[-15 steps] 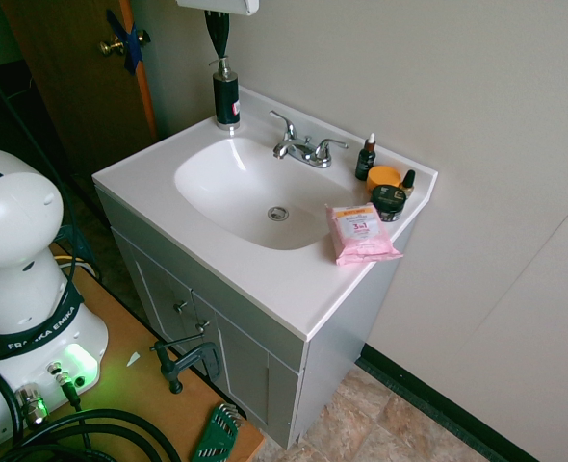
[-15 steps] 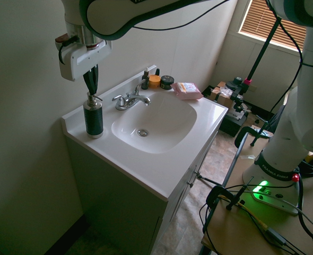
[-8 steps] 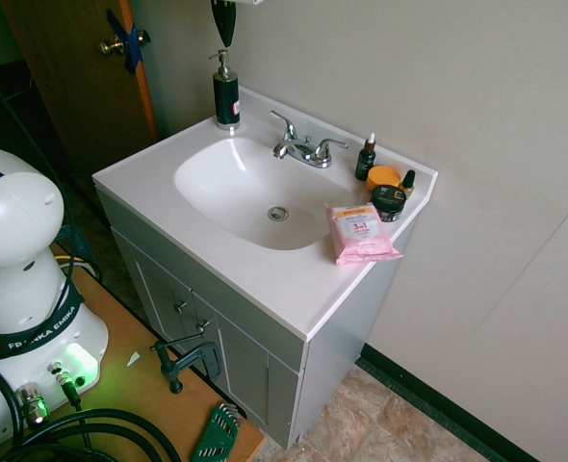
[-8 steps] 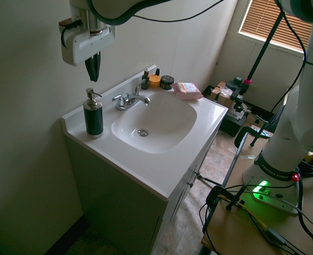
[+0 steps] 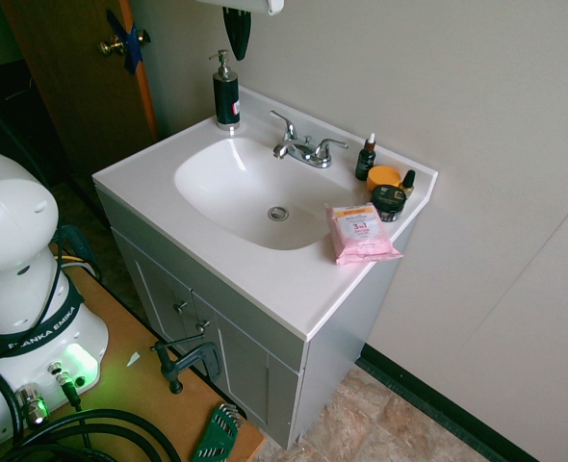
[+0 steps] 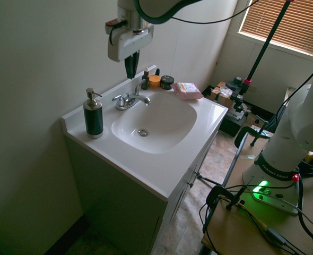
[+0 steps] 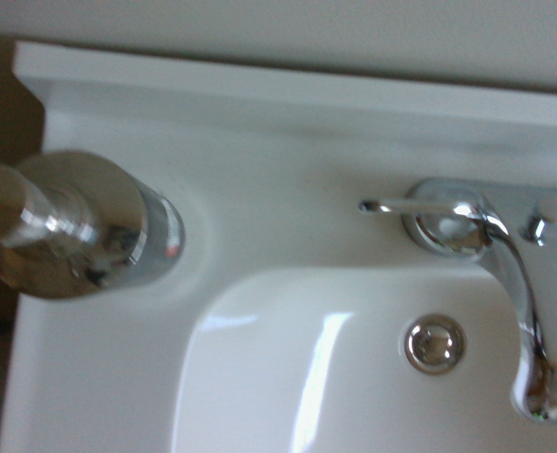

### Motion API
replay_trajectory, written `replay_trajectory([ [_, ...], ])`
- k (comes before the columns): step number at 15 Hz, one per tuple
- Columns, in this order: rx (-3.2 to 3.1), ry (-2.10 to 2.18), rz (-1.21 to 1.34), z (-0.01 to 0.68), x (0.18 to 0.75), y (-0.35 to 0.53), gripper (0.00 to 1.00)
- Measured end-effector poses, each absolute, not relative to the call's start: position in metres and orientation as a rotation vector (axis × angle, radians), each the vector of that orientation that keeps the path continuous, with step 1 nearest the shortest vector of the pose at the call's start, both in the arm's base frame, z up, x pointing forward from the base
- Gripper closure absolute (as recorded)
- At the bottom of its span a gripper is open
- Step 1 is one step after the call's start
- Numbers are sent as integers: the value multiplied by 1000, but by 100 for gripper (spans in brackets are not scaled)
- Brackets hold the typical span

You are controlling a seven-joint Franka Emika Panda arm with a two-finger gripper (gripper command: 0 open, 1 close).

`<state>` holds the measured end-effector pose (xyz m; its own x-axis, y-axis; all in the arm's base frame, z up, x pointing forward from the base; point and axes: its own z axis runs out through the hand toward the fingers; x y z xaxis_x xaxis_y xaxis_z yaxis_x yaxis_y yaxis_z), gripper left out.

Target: Push the sanitizer

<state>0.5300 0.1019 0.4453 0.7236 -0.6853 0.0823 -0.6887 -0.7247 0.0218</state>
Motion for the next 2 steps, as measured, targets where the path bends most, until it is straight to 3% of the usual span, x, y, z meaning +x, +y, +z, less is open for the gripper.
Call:
replay_trajectory([
  [2, 2862, -1166, 97, 429, 506, 88, 0],
])
